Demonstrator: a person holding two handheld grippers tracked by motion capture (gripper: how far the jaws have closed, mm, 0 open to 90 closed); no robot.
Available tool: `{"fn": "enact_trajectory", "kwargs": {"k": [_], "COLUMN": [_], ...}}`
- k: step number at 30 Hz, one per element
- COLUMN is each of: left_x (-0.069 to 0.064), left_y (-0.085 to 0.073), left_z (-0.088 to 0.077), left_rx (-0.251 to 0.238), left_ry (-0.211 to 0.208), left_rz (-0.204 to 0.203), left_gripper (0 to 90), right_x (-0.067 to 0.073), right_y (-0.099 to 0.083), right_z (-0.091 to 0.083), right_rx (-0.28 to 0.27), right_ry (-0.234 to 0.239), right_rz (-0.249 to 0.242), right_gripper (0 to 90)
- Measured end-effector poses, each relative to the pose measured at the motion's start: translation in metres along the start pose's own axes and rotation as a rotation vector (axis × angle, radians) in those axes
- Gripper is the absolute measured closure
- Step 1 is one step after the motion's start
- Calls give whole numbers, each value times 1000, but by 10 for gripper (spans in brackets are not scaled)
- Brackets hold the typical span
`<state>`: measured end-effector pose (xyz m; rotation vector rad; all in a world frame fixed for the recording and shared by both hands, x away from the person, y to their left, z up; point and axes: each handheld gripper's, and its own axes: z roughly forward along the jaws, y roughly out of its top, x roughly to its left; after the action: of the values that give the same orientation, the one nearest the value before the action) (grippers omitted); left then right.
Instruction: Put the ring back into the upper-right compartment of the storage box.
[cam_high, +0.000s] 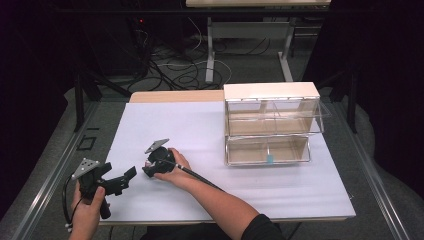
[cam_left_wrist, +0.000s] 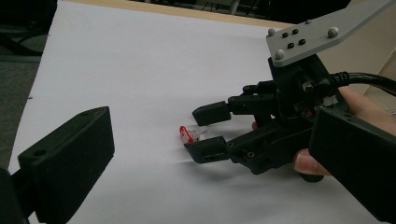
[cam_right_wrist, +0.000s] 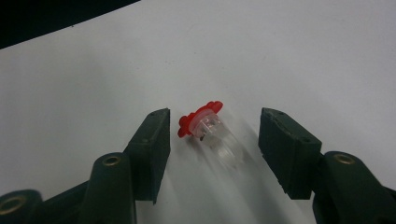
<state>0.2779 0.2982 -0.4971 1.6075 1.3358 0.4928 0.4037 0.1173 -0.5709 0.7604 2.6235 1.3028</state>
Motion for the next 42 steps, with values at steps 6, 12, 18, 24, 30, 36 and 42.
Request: {"fn": "enact_trajectory", "kwargs": {"k": [6, 12, 18, 24, 30, 36, 42], "left_x": [0, 0, 1, 1, 1, 1, 1], "left_y": [0, 0, -1, -1, -1, 0, -1], "left_z": [0, 0, 1, 1, 1, 1, 1], "left_rx": [4, 4, 9, 8, 5, 6, 8], "left_ry": [-2, -5, -6, -7, -5, -6, -4], "left_rz": [-6, -11, -15, -15, -15, -13, -11], "left_gripper": [3, 4, 4, 4, 3, 4, 4], "right_x": [2, 2, 4, 4, 5, 5, 4], "right_y": [1, 2, 2, 2, 2, 2, 1], "right_z": [4, 3, 4, 4, 3, 2, -2], "right_rx": [-13, 4, -12, -12, -9, -8, 25], "right_ry": [-16, -18, -22, -21, -20, -17, -17], "right_rz": [-26, -35, -51, -47, -35, -10, 12], "right_gripper": [470, 557, 626, 677, 712, 718, 719]}}
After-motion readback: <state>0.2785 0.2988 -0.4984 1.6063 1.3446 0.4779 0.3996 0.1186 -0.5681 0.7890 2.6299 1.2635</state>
